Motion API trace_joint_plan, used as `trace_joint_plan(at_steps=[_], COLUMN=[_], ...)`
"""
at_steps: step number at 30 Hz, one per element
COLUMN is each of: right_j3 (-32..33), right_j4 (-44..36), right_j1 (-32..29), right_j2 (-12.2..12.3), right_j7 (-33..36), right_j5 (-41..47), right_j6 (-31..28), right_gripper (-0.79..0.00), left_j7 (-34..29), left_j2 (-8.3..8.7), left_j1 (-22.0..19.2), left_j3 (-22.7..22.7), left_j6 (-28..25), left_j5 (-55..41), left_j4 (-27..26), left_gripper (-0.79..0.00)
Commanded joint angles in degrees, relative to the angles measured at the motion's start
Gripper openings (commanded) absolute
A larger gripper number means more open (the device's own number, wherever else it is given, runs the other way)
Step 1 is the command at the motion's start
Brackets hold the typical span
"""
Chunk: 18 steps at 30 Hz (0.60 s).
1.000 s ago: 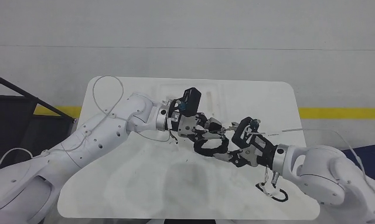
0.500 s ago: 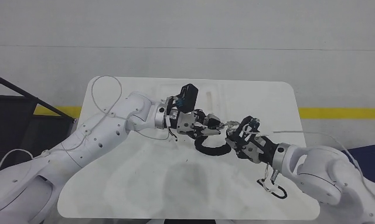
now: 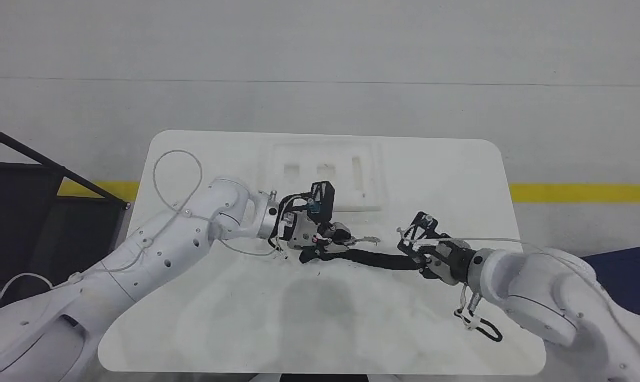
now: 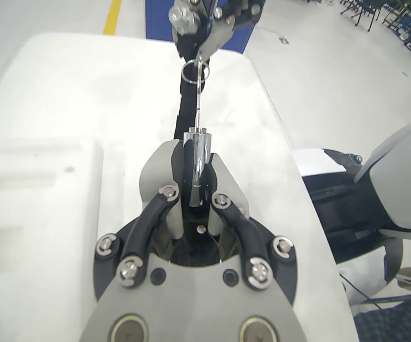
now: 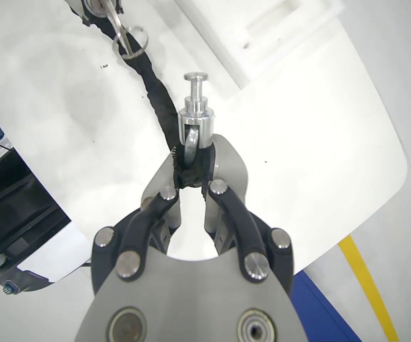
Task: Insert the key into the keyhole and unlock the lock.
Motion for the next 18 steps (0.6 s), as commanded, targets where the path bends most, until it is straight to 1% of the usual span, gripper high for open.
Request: trace_joint_plan(at_steps=[1,6,8,10,11,12,13,14,15,16,18], right_j3=[-1.82,-6.04,-7.07,-8.13,-8.53,-8.91,-9.22,-9.42,-9.63,-9.77,-9.8], right_j4=[0.93,3.19,3.84,4.61,4.88,5.17,5.42,5.65,5.79,5.98,6.22], right_j1=[0.56,2.44,3.03,3.64,3.96,4.24,4.53,4.8,4.99,5.12,5.28], right_j2=[-0.42,-1.69,-2.08,-2.51,-2.7,-2.87,-3.03,-3.18,-3.31,-3.43,-3.61], right_j7=[0.61,1.09,1.1,1.36,1.52,1.74,1.96,2.08,2.14,2.21,2.04], right_j5=[-0.84,-1.88,-2.06,-1.85,-1.78,-1.54,-1.28,-1.19,-1.09,-0.93,-0.63], right_j6=[0.19,0.53,0.6,0.47,0.35,0.16,-0.19,-0.31,-0.49,-0.6,-0.73], right_gripper=[-0.785,-0.782,-0.757,-0.597,-0.508,-0.443,-0.363,-0.243,-0.169,-0.117,-0.046], left_j7=[-3.83,-9.59,-10.36,-10.77,-10.87,-11.09,-10.94,-10.58,-10.18,-9.73,-8.14], left_j2=[0.24,0.48,0.42,0.22,0.07,-0.1,-0.3,-0.51,-0.73,-0.94,-1.37], left_j1=[0.87,2.56,2.91,3.48,3.73,3.89,4.09,4.28,4.42,4.51,4.63], left_j3=[0.16,0.43,0.34,0.48,0.55,0.62,0.61,0.55,0.47,0.35,-0.2], left_j6=[0.82,1.17,0.95,0.43,0.28,0.25,0.38,0.42,0.35,0.4,0.78], left_j5=[-0.76,-2.1,-2.06,-1.04,-0.67,-0.12,0.18,0.39,0.64,0.89,1.59], left_j4=[-0.56,-1.94,-2.19,-1.69,-1.27,-0.79,-0.27,0.22,0.65,1.12,1.92], left_gripper=[-0.785,-0.785,-0.785,-0.785,-0.742,-0.545,-0.234,0.0,0.0,0.0,0.0])
